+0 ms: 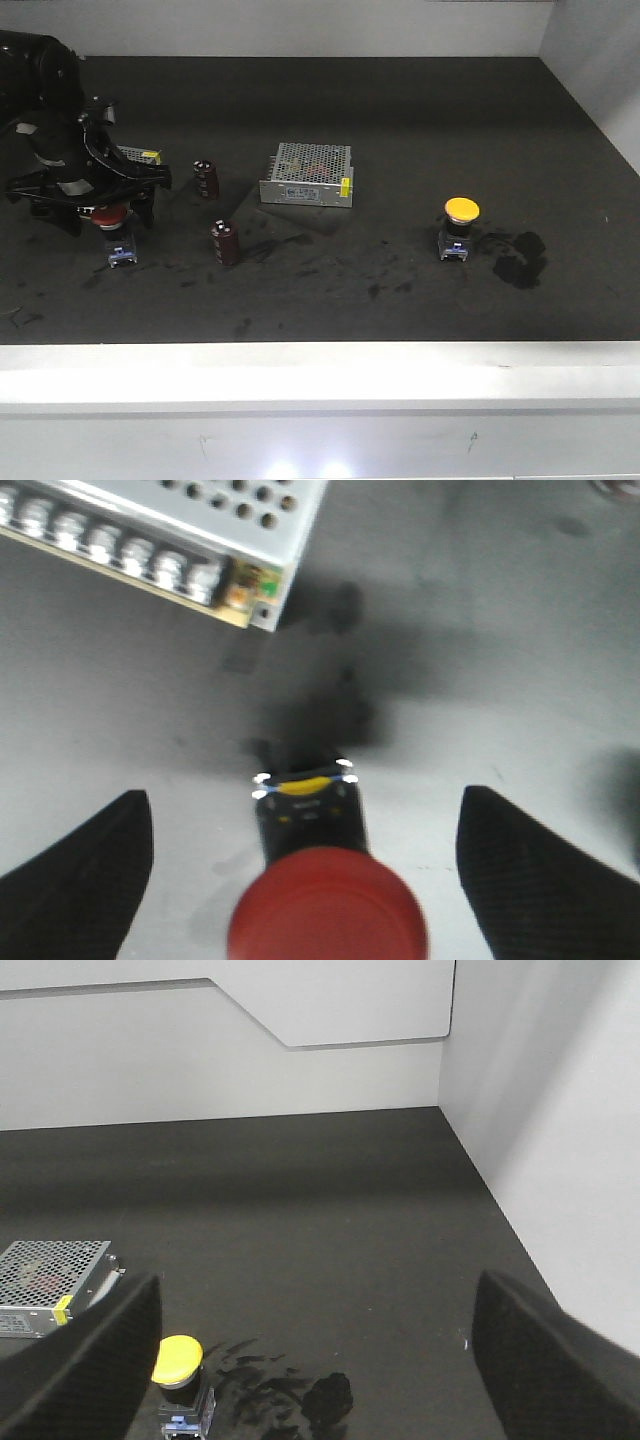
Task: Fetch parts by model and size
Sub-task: 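Close the left gripper on the red-capped switch and lift it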
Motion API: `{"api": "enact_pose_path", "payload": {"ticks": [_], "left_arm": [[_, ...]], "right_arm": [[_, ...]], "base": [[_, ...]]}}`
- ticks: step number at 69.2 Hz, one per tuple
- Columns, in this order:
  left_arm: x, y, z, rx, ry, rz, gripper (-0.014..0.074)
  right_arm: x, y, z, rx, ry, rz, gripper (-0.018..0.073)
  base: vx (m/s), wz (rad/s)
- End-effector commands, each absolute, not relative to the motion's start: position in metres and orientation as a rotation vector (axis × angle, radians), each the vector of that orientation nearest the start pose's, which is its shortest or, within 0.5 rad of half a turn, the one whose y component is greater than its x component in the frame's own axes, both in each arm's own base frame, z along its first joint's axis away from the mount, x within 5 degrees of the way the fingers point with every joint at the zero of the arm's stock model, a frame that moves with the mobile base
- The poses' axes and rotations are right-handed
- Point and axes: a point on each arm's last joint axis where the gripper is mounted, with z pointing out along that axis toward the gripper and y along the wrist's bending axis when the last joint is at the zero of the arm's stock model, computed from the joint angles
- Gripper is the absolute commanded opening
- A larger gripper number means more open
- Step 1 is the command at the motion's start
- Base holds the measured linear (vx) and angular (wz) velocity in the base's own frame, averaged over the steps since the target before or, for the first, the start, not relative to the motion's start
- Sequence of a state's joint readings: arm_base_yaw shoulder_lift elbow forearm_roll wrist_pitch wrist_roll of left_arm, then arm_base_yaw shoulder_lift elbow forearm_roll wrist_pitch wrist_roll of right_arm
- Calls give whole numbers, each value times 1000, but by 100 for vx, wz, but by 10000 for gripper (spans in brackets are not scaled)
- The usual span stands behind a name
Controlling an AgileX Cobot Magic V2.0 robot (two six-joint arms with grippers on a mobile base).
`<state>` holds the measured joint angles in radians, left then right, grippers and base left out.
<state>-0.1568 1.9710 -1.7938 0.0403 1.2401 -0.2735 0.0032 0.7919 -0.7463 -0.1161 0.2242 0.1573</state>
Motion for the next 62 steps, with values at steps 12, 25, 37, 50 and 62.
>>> {"api": "enact_pose_path", "payload": {"ticks": [12, 25, 37, 50, 62], "left_arm": [[412, -66, 294, -189, 2854, -92, 575], [416, -67, 285, -192, 2876, -94, 575], [416, -67, 285, -192, 2874, -95, 571], [416, -67, 285, -192, 2877, -95, 465], [416, -67, 285, -192, 2877, -95, 253]], "right_arm": [[168, -1, 385, 44, 1649, 15, 594], [168, -2, 385, 38, 1649, 7, 594], [168, -2, 385, 34, 1649, 2, 594], [168, -2, 385, 34, 1649, 2, 594], [168, -2, 385, 34, 1649, 2, 594]], "base": [[0, 0], [0, 0], [0, 0], [0, 0], [0, 0]]}}
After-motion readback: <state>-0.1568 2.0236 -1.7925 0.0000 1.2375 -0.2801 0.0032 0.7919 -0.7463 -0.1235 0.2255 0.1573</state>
